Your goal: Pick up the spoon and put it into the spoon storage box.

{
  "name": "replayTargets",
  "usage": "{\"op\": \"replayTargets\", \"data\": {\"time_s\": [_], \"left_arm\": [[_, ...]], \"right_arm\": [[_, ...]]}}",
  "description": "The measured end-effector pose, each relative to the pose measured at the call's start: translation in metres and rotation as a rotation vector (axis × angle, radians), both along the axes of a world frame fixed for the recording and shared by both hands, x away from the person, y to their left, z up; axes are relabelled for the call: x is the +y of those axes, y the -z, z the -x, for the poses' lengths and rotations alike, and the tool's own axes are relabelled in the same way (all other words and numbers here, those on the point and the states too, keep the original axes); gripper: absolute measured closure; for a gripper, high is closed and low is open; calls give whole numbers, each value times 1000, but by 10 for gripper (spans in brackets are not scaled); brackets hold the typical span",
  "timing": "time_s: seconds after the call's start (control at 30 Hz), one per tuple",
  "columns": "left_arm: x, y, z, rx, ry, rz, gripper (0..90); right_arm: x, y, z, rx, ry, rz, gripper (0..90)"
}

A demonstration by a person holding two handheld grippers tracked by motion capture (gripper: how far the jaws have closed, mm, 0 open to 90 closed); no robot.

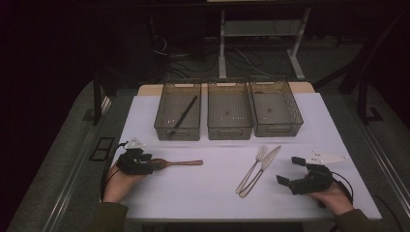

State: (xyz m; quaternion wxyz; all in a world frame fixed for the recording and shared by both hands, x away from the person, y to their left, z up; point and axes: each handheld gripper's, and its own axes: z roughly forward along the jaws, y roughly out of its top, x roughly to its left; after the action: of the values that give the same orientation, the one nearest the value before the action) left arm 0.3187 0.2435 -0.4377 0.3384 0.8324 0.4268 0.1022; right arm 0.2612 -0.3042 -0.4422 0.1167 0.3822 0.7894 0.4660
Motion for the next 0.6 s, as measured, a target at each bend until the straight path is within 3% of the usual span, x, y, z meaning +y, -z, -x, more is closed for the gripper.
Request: {"op": "replayTargets", "data": {"time_s": [0.4, 0.6], "left_arm": [[-3, 1, 3, -5, 38, -44, 414], [-3, 1, 4, -7, 61, -34, 480]], "right_arm": [[0, 0, 0, 3, 3, -1, 23], [0, 0, 0, 2, 3, -1, 23]]}}
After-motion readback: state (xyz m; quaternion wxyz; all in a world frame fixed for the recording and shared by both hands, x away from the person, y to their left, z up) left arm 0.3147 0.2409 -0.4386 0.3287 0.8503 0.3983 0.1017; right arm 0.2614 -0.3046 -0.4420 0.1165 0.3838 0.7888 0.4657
